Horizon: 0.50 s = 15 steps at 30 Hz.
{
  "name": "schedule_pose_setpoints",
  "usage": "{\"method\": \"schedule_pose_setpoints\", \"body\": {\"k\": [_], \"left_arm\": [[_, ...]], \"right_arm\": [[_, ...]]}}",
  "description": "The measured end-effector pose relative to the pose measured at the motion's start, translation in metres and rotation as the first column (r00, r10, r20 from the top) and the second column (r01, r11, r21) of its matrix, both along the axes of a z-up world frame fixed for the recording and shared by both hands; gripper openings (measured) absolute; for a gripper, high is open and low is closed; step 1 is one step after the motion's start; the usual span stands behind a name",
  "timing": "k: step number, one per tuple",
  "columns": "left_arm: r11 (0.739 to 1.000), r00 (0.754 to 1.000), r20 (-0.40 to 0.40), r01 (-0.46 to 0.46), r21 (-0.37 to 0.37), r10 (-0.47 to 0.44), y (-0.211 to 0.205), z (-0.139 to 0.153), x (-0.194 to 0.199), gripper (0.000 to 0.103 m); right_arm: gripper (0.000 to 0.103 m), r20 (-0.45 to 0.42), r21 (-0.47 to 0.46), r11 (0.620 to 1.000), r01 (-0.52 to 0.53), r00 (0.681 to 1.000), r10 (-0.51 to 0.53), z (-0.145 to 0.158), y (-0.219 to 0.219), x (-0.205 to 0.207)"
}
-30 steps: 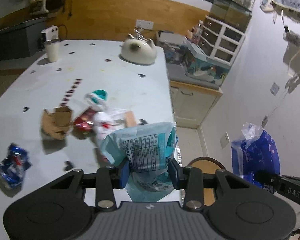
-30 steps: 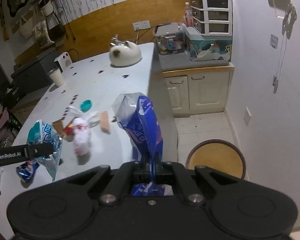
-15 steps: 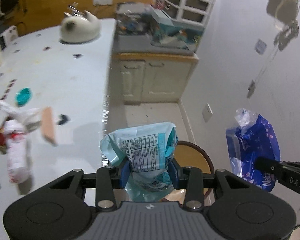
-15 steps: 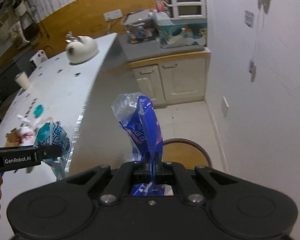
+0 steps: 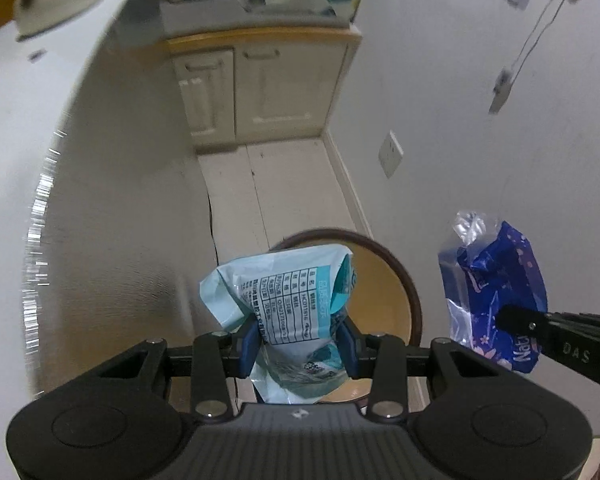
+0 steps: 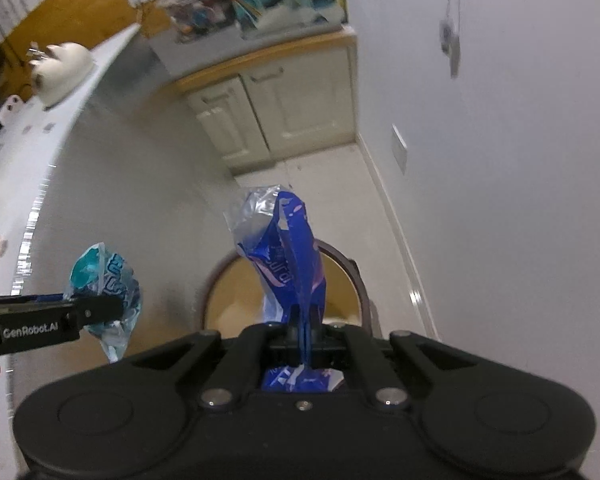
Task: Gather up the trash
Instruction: 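Lift both held items and carry them over the tan wastebasket, then open the right tool then the left tool, dropping both items into the wastebasket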
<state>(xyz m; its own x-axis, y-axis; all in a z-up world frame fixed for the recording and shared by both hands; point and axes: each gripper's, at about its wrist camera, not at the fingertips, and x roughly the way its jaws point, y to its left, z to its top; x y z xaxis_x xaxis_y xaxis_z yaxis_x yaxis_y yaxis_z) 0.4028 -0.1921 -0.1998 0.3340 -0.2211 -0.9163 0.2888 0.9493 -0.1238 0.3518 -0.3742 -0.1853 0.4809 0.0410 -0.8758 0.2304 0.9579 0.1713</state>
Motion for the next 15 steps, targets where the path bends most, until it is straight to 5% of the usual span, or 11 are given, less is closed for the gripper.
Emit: {"method": "schedule_pose_setpoints", "body": {"k": [15], "left_arm": [[1.000, 0.986, -0.164, -0.010, -0.017, 0.007, -0.025, -0.119, 0.045, 0.042]], "right_arm": [[0.002, -0.228, 0.090, 0.996, -0.006, 0.973, 0.027, -0.158, -0.003, 0.082]]}}
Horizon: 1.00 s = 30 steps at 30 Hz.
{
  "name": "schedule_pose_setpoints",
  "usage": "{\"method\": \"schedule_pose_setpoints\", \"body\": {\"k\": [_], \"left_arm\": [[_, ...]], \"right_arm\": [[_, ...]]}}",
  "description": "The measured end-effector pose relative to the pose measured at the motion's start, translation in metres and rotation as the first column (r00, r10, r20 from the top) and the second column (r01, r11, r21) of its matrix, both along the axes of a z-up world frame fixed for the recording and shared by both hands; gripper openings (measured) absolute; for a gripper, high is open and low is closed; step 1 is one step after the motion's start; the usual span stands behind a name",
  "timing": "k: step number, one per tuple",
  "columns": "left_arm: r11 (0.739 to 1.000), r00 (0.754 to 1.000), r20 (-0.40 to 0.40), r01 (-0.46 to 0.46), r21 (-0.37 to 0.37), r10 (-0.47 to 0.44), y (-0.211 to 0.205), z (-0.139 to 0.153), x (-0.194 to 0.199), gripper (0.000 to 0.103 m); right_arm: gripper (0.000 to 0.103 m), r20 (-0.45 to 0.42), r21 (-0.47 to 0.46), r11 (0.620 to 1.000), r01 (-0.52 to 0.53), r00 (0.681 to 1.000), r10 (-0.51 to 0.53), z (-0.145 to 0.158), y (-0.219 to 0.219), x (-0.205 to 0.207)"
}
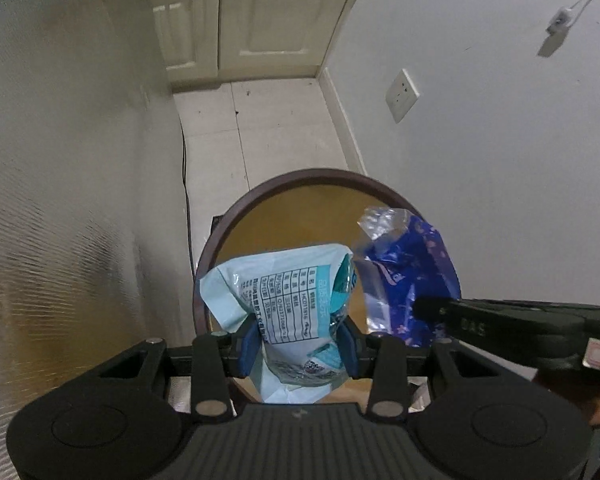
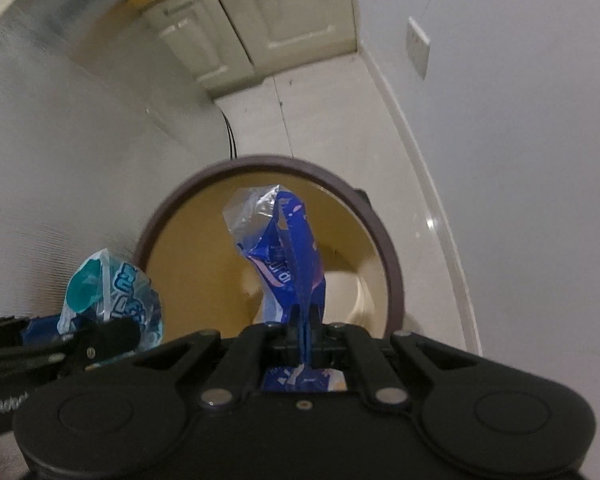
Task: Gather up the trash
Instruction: 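Open the right tool then the left tool, dropping both items into the wastebasket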
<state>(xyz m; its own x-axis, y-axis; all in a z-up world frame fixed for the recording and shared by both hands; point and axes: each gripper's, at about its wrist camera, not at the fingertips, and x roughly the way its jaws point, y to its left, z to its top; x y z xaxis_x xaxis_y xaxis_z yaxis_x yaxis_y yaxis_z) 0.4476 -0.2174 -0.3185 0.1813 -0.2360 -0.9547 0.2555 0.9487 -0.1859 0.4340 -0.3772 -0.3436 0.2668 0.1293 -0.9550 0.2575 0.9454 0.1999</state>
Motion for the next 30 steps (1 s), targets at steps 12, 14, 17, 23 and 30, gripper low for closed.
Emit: {"method": "schedule_pose_setpoints", "body": {"k": [12, 14, 17, 23, 30], "left_arm": [[0.999, 0.999, -0.030, 0.031, 0.021, -0.031, -0.012, -0.038, 0.011, 0.042], [0.999, 0.999, -0.030, 0.041, 0.022, -0.040, -0.014, -0.042, 0.013, 0.042], [0.998, 0.998, -0.026, 0.062, 0.016, -0.061, -0.016, -0.045, 0.012, 0.042], [0.994, 0.995, -0.012, 0.103, 0.024, -0.102, -0.024, -0.053, 0.016, 0.049], [0.986, 0.990, -0.028, 0.142, 0.085, -0.140, -0.025, -0.056, 0.011, 0.074]], "right_arm": [[0.035, 0.019, 0.063, 0.995, 0.073, 0.997, -0.075, -0.032, -0.013, 0.015], [0.036, 0.018, 0.070, 0.994, 0.080, 0.997, -0.081, -0.031, -0.017, 0.012], [0.036, 0.015, 0.079, 0.993, 0.084, 0.996, -0.085, -0.030, -0.022, 0.007], [0.037, 0.026, 0.096, 0.992, 0.077, 0.996, -0.080, -0.021, -0.027, -0.002], [0.039, 0.022, 0.100, 0.993, 0.065, 0.997, -0.068, -0.021, -0.029, -0.005]]}}
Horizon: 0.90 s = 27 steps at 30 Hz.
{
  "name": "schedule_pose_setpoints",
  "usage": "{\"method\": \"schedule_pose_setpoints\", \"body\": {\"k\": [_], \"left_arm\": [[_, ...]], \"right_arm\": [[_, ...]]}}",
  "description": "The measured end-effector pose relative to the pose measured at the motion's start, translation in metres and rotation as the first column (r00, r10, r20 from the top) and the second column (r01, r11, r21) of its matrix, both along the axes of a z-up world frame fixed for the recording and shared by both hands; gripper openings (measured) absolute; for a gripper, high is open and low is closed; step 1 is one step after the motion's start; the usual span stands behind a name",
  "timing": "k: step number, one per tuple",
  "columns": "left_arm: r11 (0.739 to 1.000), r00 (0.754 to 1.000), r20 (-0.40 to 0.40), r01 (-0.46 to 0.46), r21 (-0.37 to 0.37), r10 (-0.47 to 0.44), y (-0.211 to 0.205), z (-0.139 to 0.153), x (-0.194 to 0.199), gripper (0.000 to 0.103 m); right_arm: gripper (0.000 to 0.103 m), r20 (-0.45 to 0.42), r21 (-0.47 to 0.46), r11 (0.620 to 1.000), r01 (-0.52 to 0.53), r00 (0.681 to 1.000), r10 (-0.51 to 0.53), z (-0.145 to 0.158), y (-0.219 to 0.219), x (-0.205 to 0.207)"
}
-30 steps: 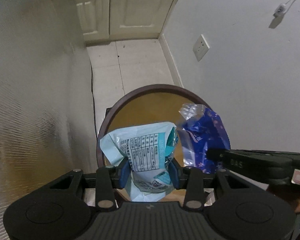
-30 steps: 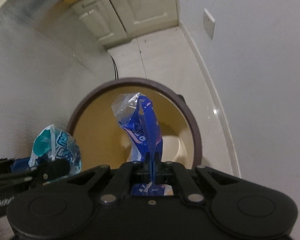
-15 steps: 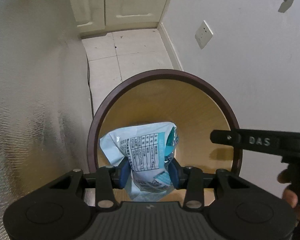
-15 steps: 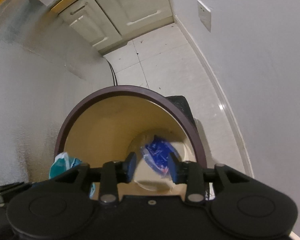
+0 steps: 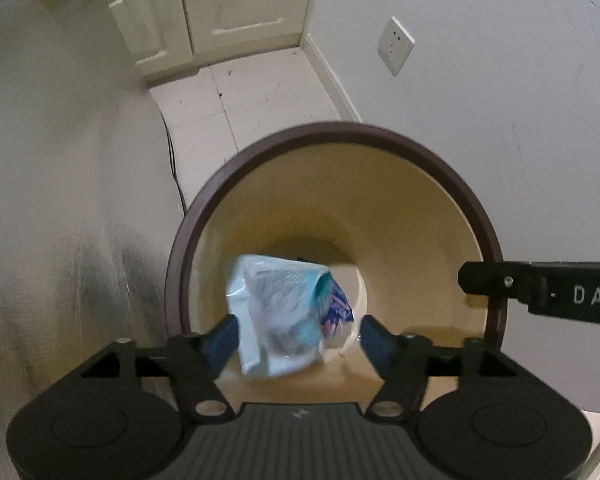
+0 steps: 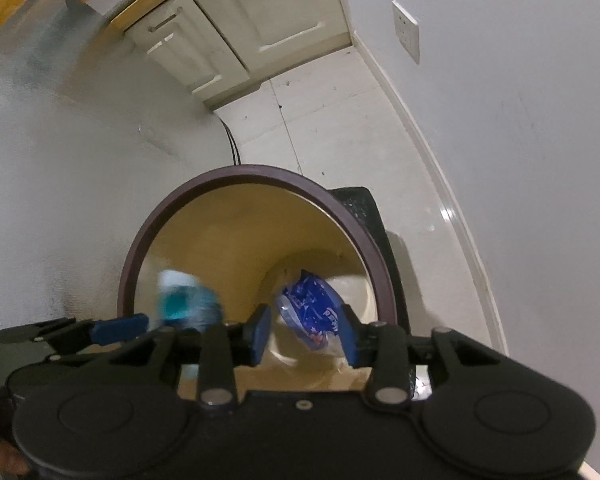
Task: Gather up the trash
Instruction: 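Open the right tool then the left tool, dropping both items into the wastebasket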
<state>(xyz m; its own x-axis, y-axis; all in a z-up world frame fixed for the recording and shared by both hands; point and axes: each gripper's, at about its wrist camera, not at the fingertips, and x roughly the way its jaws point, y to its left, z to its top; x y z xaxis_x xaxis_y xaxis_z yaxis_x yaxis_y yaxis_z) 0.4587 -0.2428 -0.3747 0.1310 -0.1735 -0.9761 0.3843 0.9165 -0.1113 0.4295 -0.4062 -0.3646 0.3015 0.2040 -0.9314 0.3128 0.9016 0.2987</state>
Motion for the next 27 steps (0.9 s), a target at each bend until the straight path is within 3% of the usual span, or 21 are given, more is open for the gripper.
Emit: {"method": "schedule_pose_setpoints", "body": {"k": [13, 27], "left_arm": [[0.999, 0.999, -0.015, -0.037, -0.008, 0.037, 0.015, 0.019, -0.016, 0.085], [0.995, 0.995, 0.027, -0.096, 0.008, 0.095, 0.038, 0.050, -0.027, 0.103]], "right_arm": [[0.052, -0.003, -0.047, 0.994, -0.095, 0.995, 0.095, 0.009, 0.012, -0.005], [0.083, 0.011, -0.130, 0.979, -0.156, 0.987, 0.158, 0.040, 0.011, -0.023]]}}
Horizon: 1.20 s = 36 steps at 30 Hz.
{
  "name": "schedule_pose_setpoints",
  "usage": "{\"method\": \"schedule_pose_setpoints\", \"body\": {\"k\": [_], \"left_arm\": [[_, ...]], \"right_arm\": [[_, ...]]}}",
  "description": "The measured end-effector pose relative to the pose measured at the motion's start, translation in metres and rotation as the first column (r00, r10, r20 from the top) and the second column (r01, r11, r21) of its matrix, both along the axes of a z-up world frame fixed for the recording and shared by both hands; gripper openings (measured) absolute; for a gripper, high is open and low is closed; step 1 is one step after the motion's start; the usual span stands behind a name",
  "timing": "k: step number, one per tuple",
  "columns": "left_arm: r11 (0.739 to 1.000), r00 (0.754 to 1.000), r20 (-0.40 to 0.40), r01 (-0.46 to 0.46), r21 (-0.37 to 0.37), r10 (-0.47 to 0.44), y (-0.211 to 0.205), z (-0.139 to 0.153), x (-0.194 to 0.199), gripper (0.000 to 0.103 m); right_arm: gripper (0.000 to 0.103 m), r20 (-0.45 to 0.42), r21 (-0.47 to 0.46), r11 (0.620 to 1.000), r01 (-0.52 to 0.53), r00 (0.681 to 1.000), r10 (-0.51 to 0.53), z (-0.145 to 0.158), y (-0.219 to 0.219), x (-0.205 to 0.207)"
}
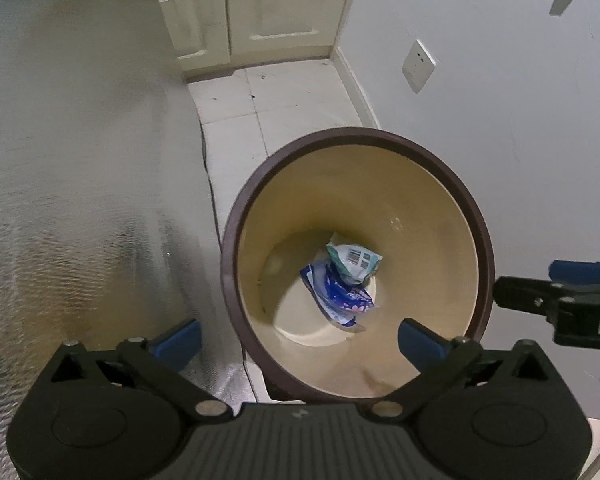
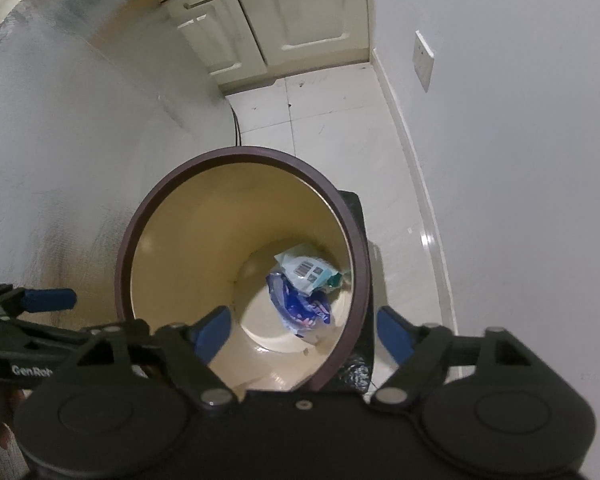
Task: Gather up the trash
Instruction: 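Open the right tool then the left tool, dropping both items into the wastebasket, then raise both tools from the wastebasket and move back over the table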
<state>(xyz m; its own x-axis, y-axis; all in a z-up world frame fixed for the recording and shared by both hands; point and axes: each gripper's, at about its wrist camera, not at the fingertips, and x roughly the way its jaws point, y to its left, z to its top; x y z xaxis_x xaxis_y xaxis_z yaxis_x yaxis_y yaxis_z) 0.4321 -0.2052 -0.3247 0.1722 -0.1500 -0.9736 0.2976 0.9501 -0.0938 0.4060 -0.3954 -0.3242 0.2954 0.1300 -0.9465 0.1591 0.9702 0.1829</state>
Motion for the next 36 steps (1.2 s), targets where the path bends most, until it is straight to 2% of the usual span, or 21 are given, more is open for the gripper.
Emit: {"method": "schedule_pose_setpoints", "body": {"k": [3, 5, 8, 16, 22, 32, 36], "left_arm": [[1.000, 1.000, 0.009, -0.017, 0.006, 0.017, 0.005, 0.007, -0.003, 0.103], [1.000, 1.000, 0.015, -0.024, 0.013, 0.023, 0.007, 0.013, -0.004, 0.103], [0.999, 0.999, 0.026, -0.030, 0.017, 0.029, 0.010, 0.021, -0.008, 0.103], [0.999, 0.997, 0.056, -0.049, 0.005, 0.049, 0.015, 0.048, -0.019, 0.103], [0.998, 0.993, 0.099, -0.056, -0.017, 0.058, 0.017, 0.080, -0.035, 0.103], [0.995, 0.978, 0.196, -0.059, -0.074, 0.073, 0.027, 0.145, -0.075, 0.103], [0.993, 0.964, 0.248, -0.072, -0.099, 0.095, 0.036, 0.174, -0.096, 0.103]], "right_arm": [[0.091, 0.011, -0.007, 1.000, -0.006, 1.000, 0.006, 0.007, -0.001, -0.003], [0.100, 0.020, -0.013, 1.000, -0.009, 1.000, 0.009, 0.011, -0.001, -0.006], [0.103, 0.029, -0.029, 1.000, -0.010, 1.000, 0.011, 0.016, -0.001, -0.010], [0.103, 0.052, -0.046, 0.999, -0.001, 0.999, 0.004, 0.038, -0.002, -0.026], [0.103, 0.072, -0.059, 0.998, 0.005, 0.997, -0.001, 0.060, -0.006, -0.042], [0.103, 0.168, -0.080, 0.997, 0.014, 0.986, -0.001, 0.118, -0.010, -0.079], [0.103, 0.219, -0.081, 0.997, 0.014, 0.976, 0.004, 0.144, -0.006, -0.094]]}}
